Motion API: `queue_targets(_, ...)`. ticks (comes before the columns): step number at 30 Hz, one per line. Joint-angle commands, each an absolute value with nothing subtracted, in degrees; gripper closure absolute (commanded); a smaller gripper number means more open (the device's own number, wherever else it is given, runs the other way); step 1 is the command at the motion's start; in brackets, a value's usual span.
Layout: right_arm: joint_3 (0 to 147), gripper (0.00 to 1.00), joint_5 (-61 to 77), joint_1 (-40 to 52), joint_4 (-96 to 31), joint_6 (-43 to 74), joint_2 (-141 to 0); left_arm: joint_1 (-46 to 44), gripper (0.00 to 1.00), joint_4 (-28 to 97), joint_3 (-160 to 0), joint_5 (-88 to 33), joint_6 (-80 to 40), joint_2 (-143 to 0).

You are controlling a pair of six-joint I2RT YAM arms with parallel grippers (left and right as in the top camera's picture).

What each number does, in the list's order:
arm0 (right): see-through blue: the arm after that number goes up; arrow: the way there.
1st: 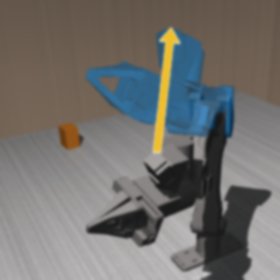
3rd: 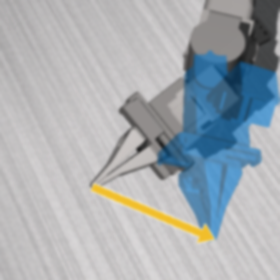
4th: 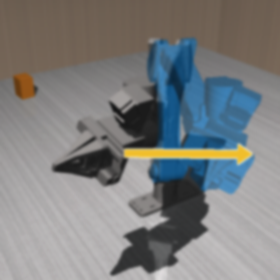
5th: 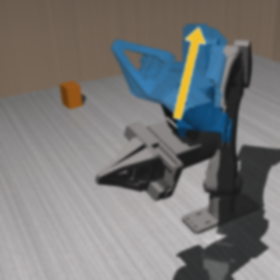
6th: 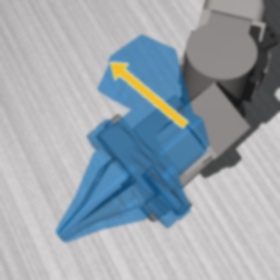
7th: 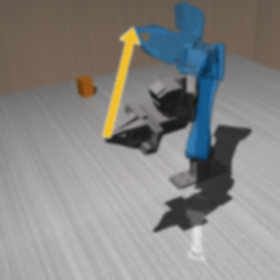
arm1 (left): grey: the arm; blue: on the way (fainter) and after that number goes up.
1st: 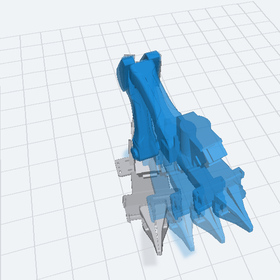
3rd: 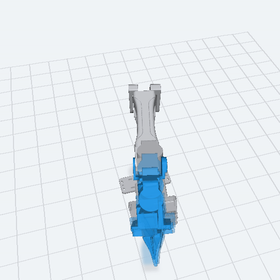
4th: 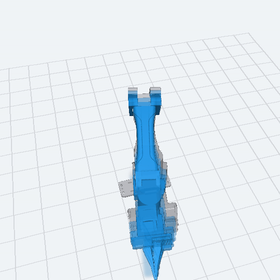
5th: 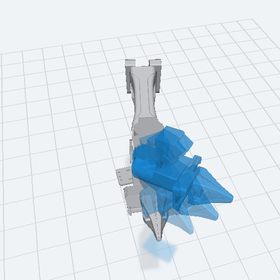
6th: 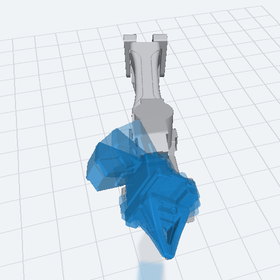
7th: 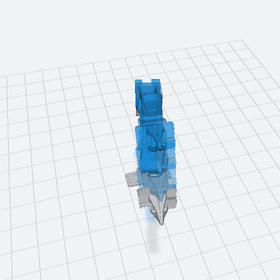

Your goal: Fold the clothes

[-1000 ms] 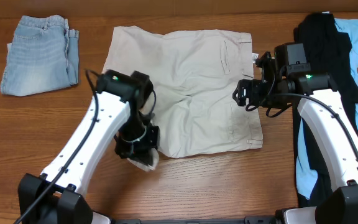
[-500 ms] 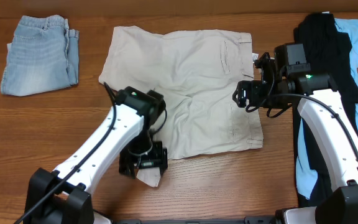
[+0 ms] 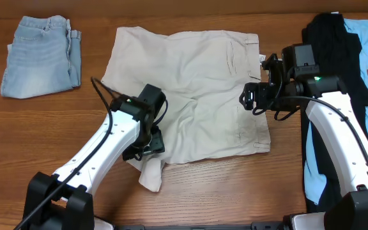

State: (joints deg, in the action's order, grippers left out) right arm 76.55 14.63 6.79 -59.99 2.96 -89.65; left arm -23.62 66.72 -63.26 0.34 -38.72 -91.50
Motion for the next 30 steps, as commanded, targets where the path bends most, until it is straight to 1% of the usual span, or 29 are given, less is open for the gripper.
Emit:
queue_targets(1, 76.7, 0.02, 14.2, 6.7, -59.6, 2.5, -89.5, -20.6, 0.32, 64.0, -58.0, 2.6, -40.4, -90.6)
queue_targets(4, 76.7, 0.02, 14.2, 6.7, -59.4, 2.5, -89.5, -18.7, 0.33, 57.7, -52.5, 1.8, -37.5, -90.6)
queue_targets(8, 76.7, 0.02, 14.2, 6.7, -59.3, 2.5, -89.5, -18.8, 0.36, 54.4, -50.9, 1.5, -35.7, -90.6)
queue_targets(10, 76.7, 0.02, 14.2, 6.7, -59.2, 2.5, -89.5, -18.8, 0.44, 52.4, -50.3, 1.5, -35.7, -90.6)
queue_targets(13, 76.7, 0.02, 14.2, 6.7, -59.2, 2.5, -89.5, -18.8, 0.64, 46.8, -48.6, 1.7, -35.3, -90.6)
queue_targets(15, 76.7, 0.02, 14.2, 6.7, -59.3, 2.5, -89.5, -18.8, 0.71, 44.1, -47.3, 2.0, -35.3, -90.6)
queue_targets(18, 76.7, 0.02, 14.2, 6.7, -59.3, 2.5, -89.5, -18.8, 0.70, 42.7, -45.7, 4.1, -35.3, -90.6)
queue_targets(22, 76.7, 0.02, 14.2, 6.7, -59.1, 2.5, -89.5, -18.8, 0.66, 42.8, -44.0, 9.0, -35.3, -90.6)
queue_targets(25, 76.7, 0.02, 14.2, 6.7, -58.9, 2.5, -89.5, -18.8, 0.65, 42.6, -42.8, 12.1, -35.3, -90.6)
queue_targets(27, 76.7, 0.02, 14.2, 6.7, -58.9, 2.5, -89.5, -18.8, 0.65, 40.6, -41.9, 16.6, -34.8, -90.6)
queue_targets(30, 76.7, 0.02, 14.1, 6.7, -58.8, 2.5, -89.5, -18.6, 0.66, 34.5, -40.7, 23.8, -30.0, -90.6)
